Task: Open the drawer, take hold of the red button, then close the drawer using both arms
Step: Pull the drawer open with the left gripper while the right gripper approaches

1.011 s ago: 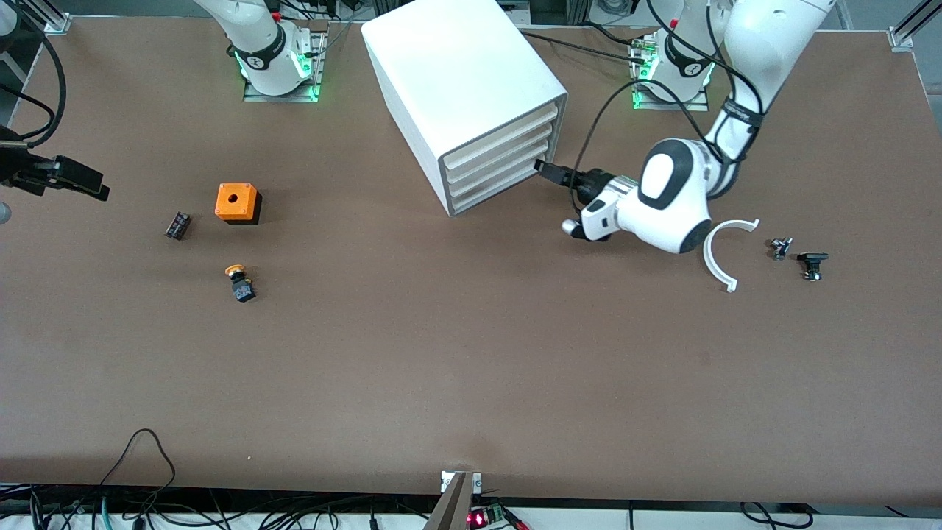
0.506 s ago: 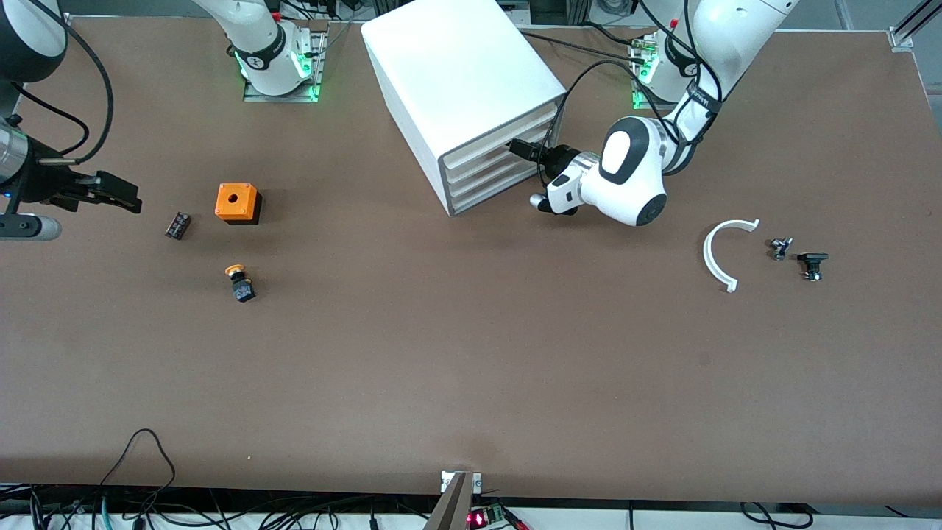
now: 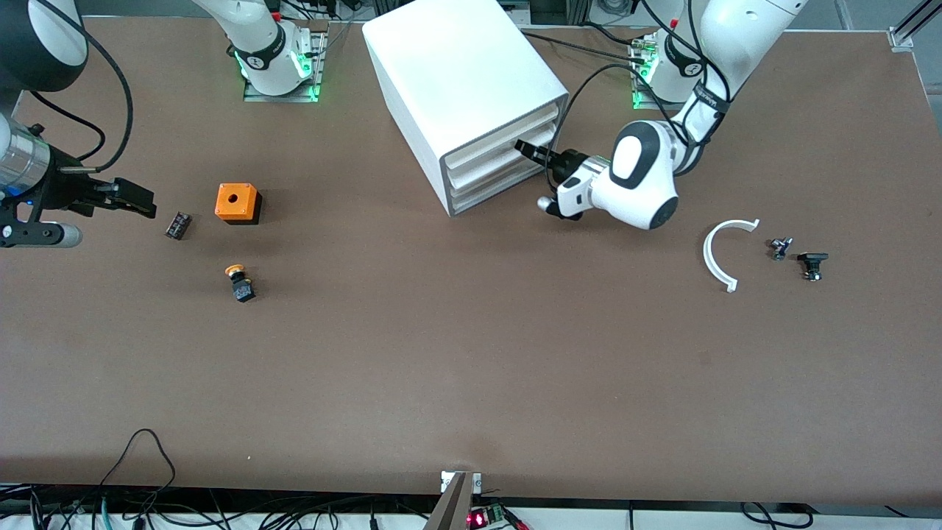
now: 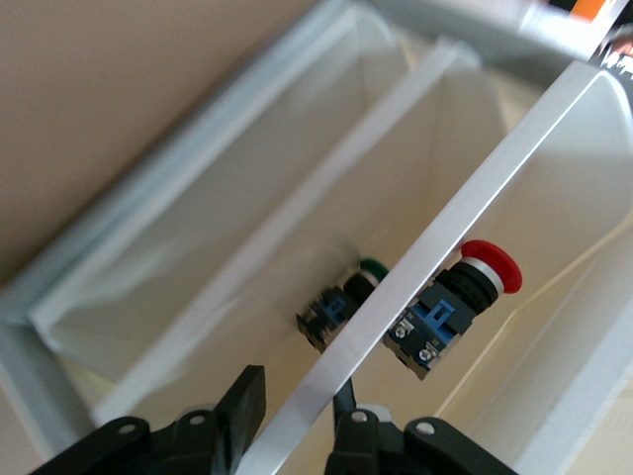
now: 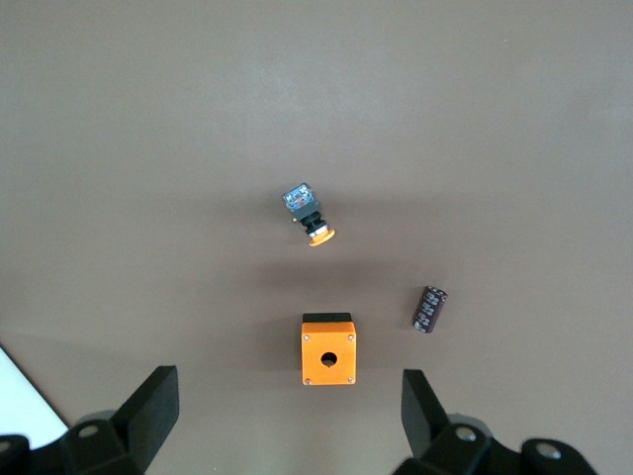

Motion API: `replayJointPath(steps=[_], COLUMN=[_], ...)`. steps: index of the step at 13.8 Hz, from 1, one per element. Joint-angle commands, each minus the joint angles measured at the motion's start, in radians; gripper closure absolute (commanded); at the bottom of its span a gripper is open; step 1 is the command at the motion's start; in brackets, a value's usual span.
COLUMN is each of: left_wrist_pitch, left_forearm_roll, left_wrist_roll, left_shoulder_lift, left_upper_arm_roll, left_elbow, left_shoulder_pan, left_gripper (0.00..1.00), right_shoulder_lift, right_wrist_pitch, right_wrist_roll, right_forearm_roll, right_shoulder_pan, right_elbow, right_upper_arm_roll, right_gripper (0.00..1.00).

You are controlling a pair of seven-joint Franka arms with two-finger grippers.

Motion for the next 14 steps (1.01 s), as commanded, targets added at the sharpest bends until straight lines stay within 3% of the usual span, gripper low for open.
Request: replayJointPath(steps=[1, 4, 5, 9, 12, 14], left_wrist_pitch=[0.019, 0.038, 0.047, 0.076, 0.078, 0.099], left_forearm_roll=[0.011, 0.012, 0.011, 0.02, 0.258, 0.357], left_wrist_roll=[0.006, 0.01, 0.02, 0.02, 0.014, 0.014], left_shoulder_lift=[-0.014, -0.012, -0.015, -0.058, -0.124, -0.193], left_upper_arm_roll=[0.128, 0.196, 0.196, 0.199, 0.212, 0.259], left_elbow=[0.029, 0.09, 0.092, 0.113, 0.206, 0.262], left_shoulder_pan=[0.023, 0.043, 0.054, 0.097, 0.141, 0.155], left_gripper=[1.0, 0.97, 0.01, 0.0, 0.0, 0.0], right_shoulder_lift=[0.005, 0.02, 0.031, 0.075, 0.164, 0.265], right_wrist_pitch=[0.009, 0.011, 0.012, 0.089, 0.118, 0.137], right_wrist_roll=[0.027, 0.024, 0.018, 0.022, 0.002, -0.019], right_forearm_roll=[0.0, 0.0, 0.002, -0.006, 0.016, 0.1], right_shoulder_pan=[0.028, 0.042, 0.047, 0.238, 0.378, 0.407], right_elbow=[-0.009, -0.009, -0.009, -0.001, 0.121, 0.241], right_upper_arm_roll=[-0.003, -0.002, -0.002, -0.002, 0.001, 0.064], right_gripper=[0.0, 0.0, 0.0, 0.0, 0.0, 0.0])
